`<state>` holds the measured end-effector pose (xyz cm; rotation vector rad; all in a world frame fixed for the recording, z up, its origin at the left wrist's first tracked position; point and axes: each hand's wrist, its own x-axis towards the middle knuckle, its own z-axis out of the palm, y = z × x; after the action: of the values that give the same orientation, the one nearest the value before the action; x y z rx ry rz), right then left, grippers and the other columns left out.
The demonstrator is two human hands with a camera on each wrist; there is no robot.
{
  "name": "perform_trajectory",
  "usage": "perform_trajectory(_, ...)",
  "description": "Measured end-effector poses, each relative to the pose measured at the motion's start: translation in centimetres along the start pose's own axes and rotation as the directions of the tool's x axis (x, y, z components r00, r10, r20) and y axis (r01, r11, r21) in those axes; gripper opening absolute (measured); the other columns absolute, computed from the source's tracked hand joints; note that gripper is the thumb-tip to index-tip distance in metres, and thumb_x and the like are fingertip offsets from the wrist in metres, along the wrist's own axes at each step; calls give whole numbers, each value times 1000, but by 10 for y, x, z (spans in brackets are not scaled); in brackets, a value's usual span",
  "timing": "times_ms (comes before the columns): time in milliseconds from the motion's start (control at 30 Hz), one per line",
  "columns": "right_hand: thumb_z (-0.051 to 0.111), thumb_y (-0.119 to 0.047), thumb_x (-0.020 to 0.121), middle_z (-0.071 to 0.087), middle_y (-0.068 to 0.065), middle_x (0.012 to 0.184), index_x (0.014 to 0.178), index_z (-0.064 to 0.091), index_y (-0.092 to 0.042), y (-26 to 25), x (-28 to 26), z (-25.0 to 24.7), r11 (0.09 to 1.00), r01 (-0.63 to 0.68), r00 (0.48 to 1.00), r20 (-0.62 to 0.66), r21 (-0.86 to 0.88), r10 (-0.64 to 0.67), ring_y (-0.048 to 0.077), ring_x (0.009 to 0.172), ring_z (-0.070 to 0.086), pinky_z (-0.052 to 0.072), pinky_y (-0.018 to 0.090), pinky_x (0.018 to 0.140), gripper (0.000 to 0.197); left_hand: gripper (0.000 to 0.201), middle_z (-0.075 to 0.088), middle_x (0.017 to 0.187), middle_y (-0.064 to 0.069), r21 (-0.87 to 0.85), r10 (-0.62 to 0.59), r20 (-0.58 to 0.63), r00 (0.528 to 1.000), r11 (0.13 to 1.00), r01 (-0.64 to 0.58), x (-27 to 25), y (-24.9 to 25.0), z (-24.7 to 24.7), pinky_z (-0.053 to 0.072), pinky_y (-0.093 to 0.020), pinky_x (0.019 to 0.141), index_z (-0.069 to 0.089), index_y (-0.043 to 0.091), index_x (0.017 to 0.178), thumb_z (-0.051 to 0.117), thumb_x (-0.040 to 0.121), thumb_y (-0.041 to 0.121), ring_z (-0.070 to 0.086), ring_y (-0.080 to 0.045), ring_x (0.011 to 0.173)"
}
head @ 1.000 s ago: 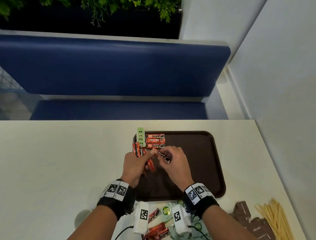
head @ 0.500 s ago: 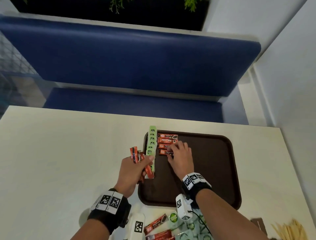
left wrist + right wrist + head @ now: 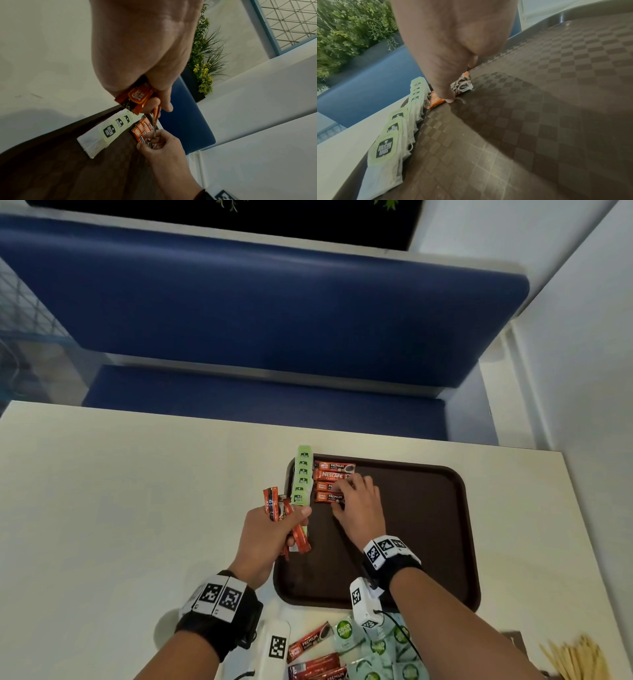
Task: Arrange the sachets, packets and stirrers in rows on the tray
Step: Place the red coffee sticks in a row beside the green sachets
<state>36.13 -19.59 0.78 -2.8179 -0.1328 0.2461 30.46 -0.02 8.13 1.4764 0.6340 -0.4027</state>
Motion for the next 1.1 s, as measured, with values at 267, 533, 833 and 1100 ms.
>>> perform_trajectory(267,76,-28,92,56,-3,127,117,68,-28,0,1,1,1000,27,1000,7,3,-27,21,118,47,43,39,101,26,34,69,65,-4,26,-16,-19,1000,1000,16,3,-4,-3,55,-23,60,79,9,109,82,93,38,59,-8,50)
perform_trajectory(533,75,-29,93,56,-3,128,117,68,-28,0,5,2,999,48,999,-4,9,-48,21,119,47,45,40,103,25,34,68,64,-5,32,-9,-19,1000,999,10,4,-5,-4,51,-19,54,80,5,104,82,93,37,57,-8,48)
perform_trajectory(833,73,-34,97,62,-12,115,108,69,-30,-17,-25,-31,820,-131,987,-1,558,158,3,108,57,46,19,93,13,28,69,67,-6,-142,13,-11,1000,990,-15,7,3,6,50,-19,51,79,5,112,82,95,26,57,-9,51)
perform_trajectory(1100,76,-10,95,77,15,96,110,75,-9,-42,-69,-79,140,-425,902,404,894,153,21,82,73,59,31,76,15,33,77,79,-6,-296,7,-40,999,955,-19,9,12,27,55,-35,71,82,11,115,86,89,30,61,-9,56)
